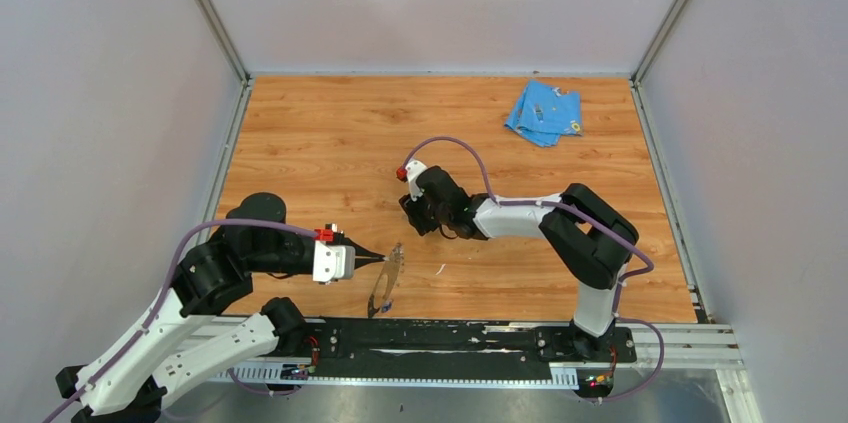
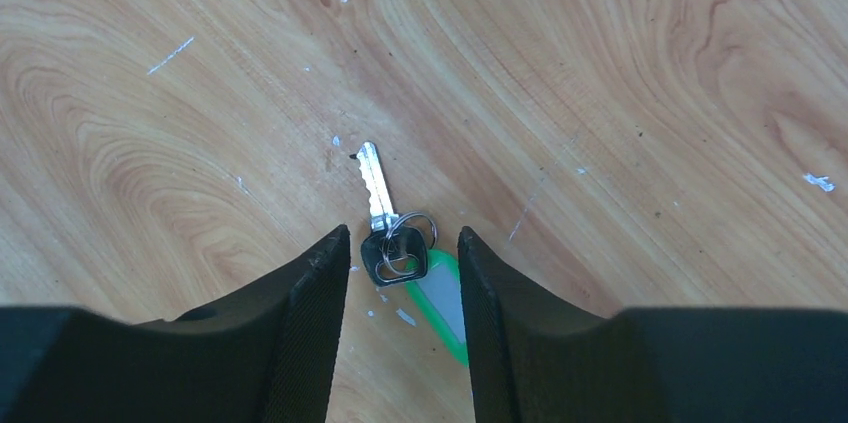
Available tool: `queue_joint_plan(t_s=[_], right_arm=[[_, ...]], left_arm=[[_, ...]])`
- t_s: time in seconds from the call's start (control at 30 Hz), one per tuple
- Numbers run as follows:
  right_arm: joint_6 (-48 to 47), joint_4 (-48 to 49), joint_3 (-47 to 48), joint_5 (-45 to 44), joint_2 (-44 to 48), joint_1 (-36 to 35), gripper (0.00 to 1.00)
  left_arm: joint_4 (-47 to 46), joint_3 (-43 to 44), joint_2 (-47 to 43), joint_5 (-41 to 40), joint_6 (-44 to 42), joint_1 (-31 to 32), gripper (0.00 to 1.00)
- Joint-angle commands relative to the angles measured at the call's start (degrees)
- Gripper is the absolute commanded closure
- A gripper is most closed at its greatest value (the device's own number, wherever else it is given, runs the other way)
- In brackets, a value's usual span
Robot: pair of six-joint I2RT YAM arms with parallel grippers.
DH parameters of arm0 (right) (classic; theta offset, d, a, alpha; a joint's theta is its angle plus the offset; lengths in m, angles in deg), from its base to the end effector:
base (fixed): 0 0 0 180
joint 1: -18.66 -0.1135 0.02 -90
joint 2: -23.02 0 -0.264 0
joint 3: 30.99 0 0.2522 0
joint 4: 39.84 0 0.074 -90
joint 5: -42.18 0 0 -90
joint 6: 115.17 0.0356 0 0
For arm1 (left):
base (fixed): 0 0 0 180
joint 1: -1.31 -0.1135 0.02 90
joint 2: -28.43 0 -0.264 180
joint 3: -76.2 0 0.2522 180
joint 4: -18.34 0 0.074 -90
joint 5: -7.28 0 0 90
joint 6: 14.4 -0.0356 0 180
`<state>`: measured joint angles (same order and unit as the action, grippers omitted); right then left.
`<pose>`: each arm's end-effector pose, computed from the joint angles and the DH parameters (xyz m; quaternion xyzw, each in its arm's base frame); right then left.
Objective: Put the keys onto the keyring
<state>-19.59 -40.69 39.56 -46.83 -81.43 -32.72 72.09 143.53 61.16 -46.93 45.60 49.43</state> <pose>0.2400 0.3014 0.1660 -0.3484 0.8146 0.2278 0.4039 0.0531 -0.0904 0.3657 0.6269 0.4899 -0.3341 0.5053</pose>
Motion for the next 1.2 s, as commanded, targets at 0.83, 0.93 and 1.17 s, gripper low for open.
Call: queue_joint_plan(t_s=[0.83, 0.93, 1.17], right_arm=[[-1.68, -0.58, -1.74, -4.56, 1.40, -1.60, 0.72], [-1.59, -0.39, -2.37, -4.25, 1.94, -1.64, 0.82], [-1.66, -0.43, -2.75, -4.16, 2.76, -1.62, 0.99]], left_arm=[[-0.74, -0.05, -0.41, 1.04, 1.23, -0.22, 1.00], [-0.90, -0.13, -0.39, 1.12, 1.49, -0.22, 1.00], [-1.09, -0.12, -0.40, 1.36, 1.79, -0.22, 1.00]])
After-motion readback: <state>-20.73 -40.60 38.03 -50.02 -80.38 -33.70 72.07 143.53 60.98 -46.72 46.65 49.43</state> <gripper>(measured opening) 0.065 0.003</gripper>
